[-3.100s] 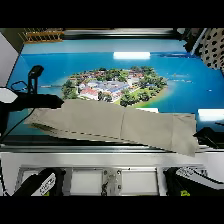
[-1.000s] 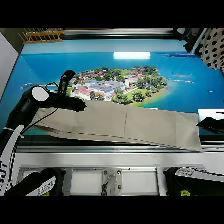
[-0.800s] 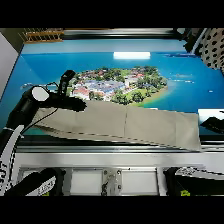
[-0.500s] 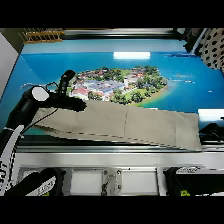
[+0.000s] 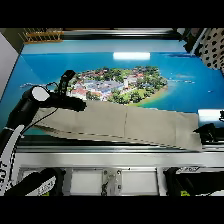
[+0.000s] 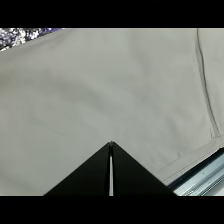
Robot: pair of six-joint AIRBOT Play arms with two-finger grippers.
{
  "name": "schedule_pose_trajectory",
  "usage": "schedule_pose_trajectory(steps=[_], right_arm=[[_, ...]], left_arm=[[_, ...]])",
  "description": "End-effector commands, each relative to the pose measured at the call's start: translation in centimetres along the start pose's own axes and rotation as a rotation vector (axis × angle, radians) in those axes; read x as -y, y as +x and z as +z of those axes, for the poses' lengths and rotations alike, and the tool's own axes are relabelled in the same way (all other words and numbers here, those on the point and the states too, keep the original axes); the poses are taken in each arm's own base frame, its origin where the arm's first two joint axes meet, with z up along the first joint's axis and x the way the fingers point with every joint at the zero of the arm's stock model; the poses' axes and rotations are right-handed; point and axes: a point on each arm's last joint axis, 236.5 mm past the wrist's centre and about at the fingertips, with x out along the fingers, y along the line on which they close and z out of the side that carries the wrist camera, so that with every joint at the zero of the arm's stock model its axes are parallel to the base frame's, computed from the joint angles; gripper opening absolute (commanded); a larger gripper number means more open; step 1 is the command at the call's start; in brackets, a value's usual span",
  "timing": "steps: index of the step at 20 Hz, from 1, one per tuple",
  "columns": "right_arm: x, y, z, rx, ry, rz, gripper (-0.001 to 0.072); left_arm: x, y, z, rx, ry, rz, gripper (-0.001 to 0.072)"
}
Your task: Fold the clothes and pants, and hang the long-sleeved shirts on hangers.
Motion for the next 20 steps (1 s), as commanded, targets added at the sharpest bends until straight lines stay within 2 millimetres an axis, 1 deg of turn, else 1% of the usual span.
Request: schedule_pose_trajectory(steps=[1, 3, 4, 5, 9, 10, 11, 13, 15, 16, 17, 20], right_arm=[[-1.0, 1.3, 0.8, 0.006, 0.008, 0.065, 0.0508], [-1.6, 1.7, 0.9, -0.010, -0.008, 0.066, 0.0505], [-1.9, 2.0, 1.0, -0.020, -0.016, 0.065, 0.0442], [-2.3, 2.3, 1.0, -0.033, -0.028, 0.064, 0.0340], [-3.5, 3.3, 1.1, -0.073, -0.065, 0.061, 0.0328], [-3.7, 3.5, 1.1, -0.078, -0.076, 0.060, 0.0203], [-3.8, 3.6, 1.1, -0.081, -0.089, 0.059, 0.0004], [-3.9, 3.2, 1.2, -0.075, -0.092, 0.047, 0.0005], [-3.2, 1.5, 0.9, -0.080, -0.089, -0.042, 0.0005], [-2.7, 0.3, 1.0, -0.082, -0.082, -0.104, 0.0005], [-2.6, -1.2, 1.2, -0.072, -0.079, -0.155, 0.0005], [-4.4, -5.3, 2.7, 0.005, -0.089, -0.229, 0.0005]], left_arm=[[-0.1, 0.0, 0.2, 0.008, 0.001, 0.004, 0.0007], [-0.1, 0.0, 0.2, 0.009, 0.001, 0.004, 0.0007], [-0.1, 0.0, 0.3, 0.011, 0.001, 0.005, 0.0007], [-0.1, 0.0, 0.3, 0.014, 0.001, 0.006, 0.0007], [-0.2, 0.0, 0.4, 0.017, 0.001, 0.007, 0.0007], [-0.2, 0.0, 0.4, 0.018, 0.001, 0.008, 0.0007], [-0.2, 0.0, 0.5, 0.020, 0.001, 0.008, 0.0007], [-0.2, 0.0, 0.5, 0.020, 0.002, 0.008, 0.0007], [0.3, 0.4, 0.7, 0.026, 0.019, 0.008, 0.0007], [0.9, 1.0, 0.8, 0.022, 0.033, 0.002, 0.0006], [1.6, 2.0, 0.6, 0.009, 0.050, -0.007, 0.0006], [3.9, 6.3, -0.3, -0.060, 0.096, -0.041, 0.0006]])
